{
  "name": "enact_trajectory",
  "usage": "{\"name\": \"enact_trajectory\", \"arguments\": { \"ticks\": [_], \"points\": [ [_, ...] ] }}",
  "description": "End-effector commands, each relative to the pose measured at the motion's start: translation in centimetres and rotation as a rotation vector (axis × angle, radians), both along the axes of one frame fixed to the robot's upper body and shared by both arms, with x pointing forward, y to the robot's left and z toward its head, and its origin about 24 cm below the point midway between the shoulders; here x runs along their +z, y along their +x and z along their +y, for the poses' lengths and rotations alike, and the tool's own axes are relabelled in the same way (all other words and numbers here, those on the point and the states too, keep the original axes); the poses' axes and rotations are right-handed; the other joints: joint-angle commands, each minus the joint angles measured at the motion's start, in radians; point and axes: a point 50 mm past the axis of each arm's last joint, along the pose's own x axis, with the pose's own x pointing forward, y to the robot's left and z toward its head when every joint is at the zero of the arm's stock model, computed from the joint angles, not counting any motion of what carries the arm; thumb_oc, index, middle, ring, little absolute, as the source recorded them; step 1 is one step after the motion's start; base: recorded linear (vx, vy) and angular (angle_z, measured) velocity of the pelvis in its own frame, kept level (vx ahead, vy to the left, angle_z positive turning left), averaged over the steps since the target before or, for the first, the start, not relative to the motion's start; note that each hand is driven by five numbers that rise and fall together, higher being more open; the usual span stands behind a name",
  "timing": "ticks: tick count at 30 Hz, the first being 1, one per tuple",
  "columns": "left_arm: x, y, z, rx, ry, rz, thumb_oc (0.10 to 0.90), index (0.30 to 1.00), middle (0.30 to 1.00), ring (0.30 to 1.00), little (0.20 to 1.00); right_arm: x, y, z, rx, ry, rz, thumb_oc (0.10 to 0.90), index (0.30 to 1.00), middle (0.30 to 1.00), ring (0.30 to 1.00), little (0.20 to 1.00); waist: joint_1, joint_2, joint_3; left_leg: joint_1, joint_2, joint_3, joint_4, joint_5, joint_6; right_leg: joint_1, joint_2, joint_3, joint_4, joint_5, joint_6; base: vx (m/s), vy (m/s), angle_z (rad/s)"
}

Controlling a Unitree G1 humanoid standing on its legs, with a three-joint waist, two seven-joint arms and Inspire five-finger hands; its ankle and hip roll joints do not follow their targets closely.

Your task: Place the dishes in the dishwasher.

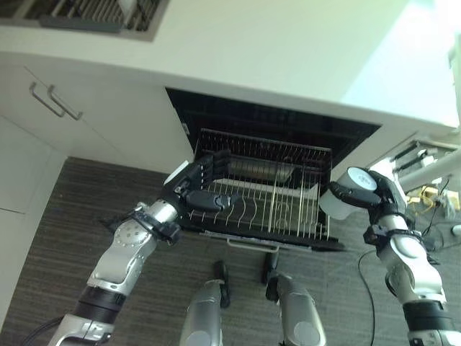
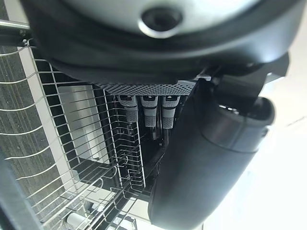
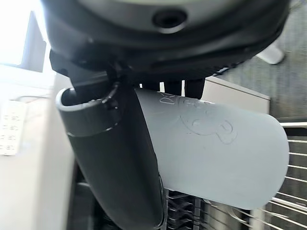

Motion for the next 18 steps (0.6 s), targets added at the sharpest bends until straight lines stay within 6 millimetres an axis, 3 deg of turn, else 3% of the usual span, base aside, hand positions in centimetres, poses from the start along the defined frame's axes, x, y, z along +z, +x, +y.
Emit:
{"name": "enact_trajectory", "arguments": {
  "ticks": [1, 18],
  "points": [
    [4.5, -1.3, -0.3, -0.025, -0.123, -0.271, 0.8, 0.9, 0.9, 0.9, 0.9, 4.5, -0.1, -0.2, 0.009, -0.115, -0.23, 0.4, 0.3, 0.3, 0.3, 0.3, 0.025, -0.011, -0.148, 0.163, 0.002, -0.06, -0.047, -0.229, -0.011, -0.026, -0.046, 0.031, 0.103, -0.083, 0.098, -0.11, 0.022, -0.22],
    [5.3, -1.0, -0.7, -0.082, -0.136, -0.296, 0.8, 0.9, 0.9, 0.9, 0.9, 7.1, 2.2, -0.7, 0.02, -0.214, -0.229, 0.4, 0.3, 0.3, 0.3, 0.3, 0.062, -0.001, -0.103, 0.155, 0.0, -0.098, -0.047, -0.224, -0.005, -0.032, -0.05, 0.013, 0.103, -0.064, 0.101, -0.01, 0.007, -0.01]
  ]
}}
